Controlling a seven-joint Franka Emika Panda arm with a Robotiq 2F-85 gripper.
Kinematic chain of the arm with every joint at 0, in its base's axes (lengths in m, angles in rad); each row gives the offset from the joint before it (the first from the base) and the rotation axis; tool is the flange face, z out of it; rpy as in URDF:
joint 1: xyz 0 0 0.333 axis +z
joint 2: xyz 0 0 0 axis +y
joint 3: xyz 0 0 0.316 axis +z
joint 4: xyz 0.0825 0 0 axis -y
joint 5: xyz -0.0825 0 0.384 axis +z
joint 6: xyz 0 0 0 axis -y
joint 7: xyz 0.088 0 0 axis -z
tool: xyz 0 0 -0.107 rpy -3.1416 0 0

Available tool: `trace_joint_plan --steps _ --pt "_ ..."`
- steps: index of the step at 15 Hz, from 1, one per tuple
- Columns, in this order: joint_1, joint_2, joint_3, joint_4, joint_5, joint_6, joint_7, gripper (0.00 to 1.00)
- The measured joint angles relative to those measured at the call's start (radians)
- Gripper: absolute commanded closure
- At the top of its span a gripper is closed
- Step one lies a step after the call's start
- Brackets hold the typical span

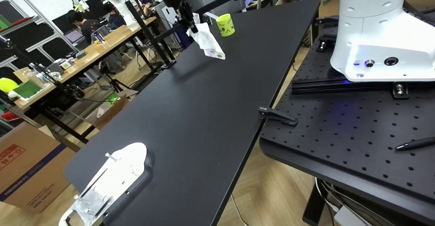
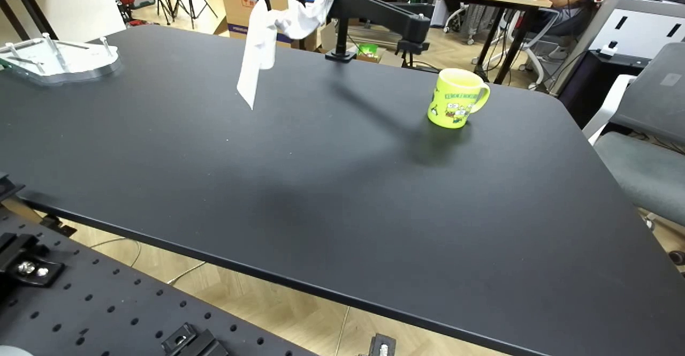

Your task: Put the cloth on the table

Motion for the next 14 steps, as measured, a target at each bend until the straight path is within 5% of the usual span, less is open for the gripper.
trace_joint_plan --steps 6,7,14 --pt "0.059 0.115 0.012 0.03 -0.136 0.063 0.009 0.99" --pt "0.072 0.125 0.016 0.034 -0.145 0.07 0.009 0.7" --pt "0.096 0.153 0.033 0.082 -0.051 0.039 0.02 0.29"
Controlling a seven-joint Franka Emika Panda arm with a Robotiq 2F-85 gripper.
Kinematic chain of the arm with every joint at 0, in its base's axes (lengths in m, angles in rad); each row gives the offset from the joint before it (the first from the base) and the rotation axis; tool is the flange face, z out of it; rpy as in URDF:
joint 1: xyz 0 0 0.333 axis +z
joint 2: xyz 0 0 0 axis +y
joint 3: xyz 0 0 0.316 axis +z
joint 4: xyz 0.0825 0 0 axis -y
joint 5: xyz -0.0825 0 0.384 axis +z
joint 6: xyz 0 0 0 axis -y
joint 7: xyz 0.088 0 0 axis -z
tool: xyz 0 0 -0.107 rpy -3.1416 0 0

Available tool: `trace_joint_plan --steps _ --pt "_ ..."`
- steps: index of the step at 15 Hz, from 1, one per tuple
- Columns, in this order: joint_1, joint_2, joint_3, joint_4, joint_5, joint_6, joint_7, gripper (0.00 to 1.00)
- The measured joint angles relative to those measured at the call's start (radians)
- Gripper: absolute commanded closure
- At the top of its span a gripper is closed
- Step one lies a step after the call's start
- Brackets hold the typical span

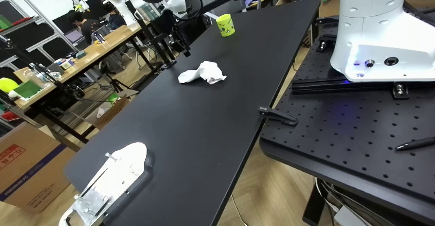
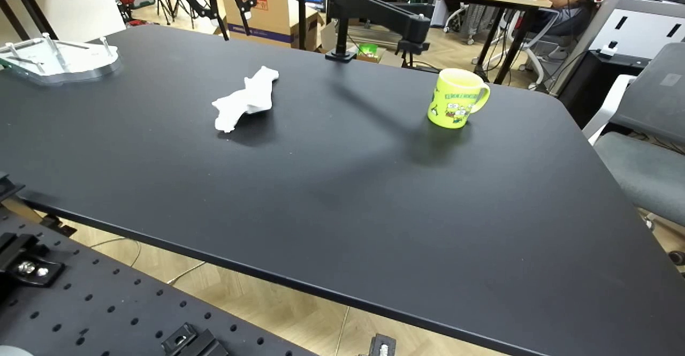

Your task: Put the cloth on the table

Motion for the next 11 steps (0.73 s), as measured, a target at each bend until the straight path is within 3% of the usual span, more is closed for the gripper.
trace_joint_plan --steps 4,5,6,7,8,11 --pt "-0.022 -0.021 -0.011 0.035 0.108 -0.102 0.054 0.03" --pt "-0.029 -0.032 -0.016 0.042 0.124 -0.127 0.075 0.0" --pt "-0.037 -0.043 -0.023 0.047 0.137 -0.151 0.097 0.0" --pt "-0.045 -0.055 -0.029 0.049 0.148 -0.168 0.121 0.08" --pt "-0.052 -0.067 -0.036 0.05 0.155 -0.182 0.147 0.0" --pt "-0.063 -0.086 -0.045 0.05 0.167 -0.202 0.172 0.0"
